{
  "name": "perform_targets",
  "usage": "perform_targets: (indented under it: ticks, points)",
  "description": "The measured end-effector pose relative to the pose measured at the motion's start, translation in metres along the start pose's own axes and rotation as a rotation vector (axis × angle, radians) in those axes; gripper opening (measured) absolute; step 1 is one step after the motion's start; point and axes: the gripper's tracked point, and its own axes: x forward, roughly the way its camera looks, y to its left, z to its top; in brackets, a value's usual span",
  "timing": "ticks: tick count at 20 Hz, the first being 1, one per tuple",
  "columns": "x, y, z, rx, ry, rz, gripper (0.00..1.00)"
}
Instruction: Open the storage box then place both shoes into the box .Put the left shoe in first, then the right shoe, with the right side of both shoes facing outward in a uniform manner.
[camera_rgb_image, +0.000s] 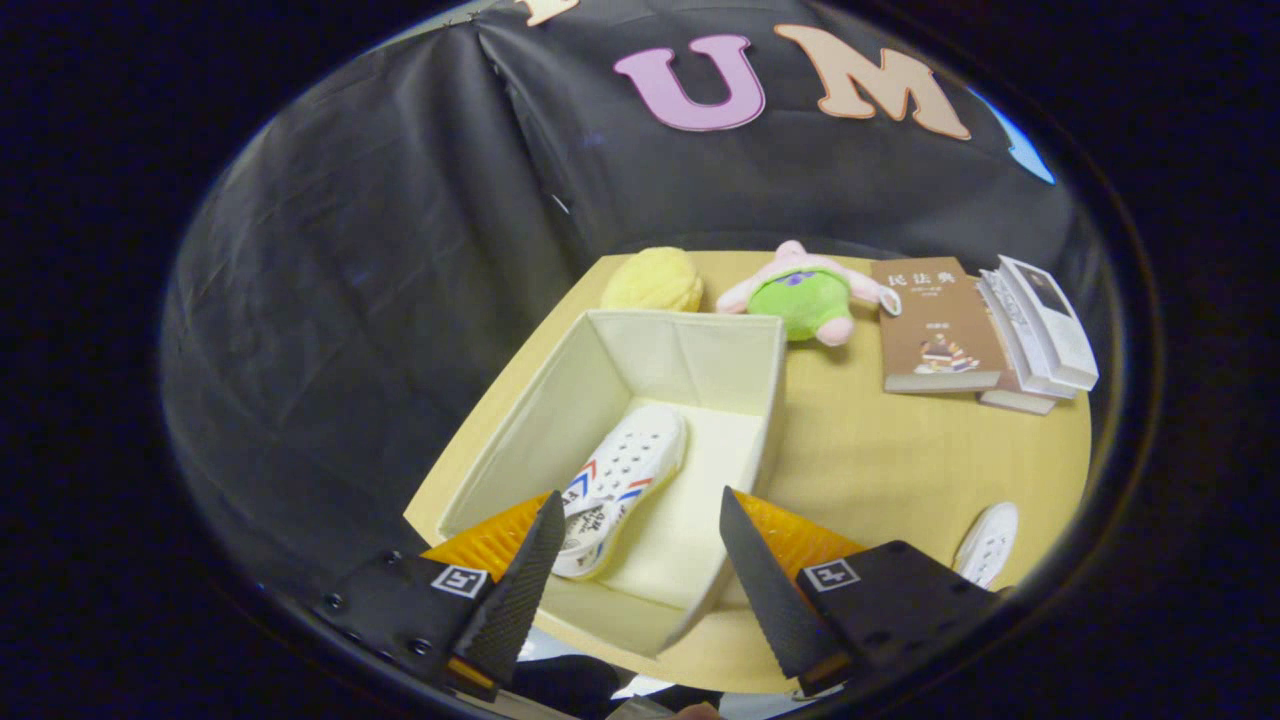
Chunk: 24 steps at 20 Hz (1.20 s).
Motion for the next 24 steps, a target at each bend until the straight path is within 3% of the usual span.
perform_targets:
  ticks: [4, 13, 24]
  points:
    - [-0.031, -0.060, 0.000, -0.029, -0.052, -0.096, 0.98]
    - [-0.089, -0.184, -0.021, 0.056, -0.092, -0.269, 0.98]
    - [-0.126, -0.301, -0.105, 0.141, 0.026, -0.405, 0.99]
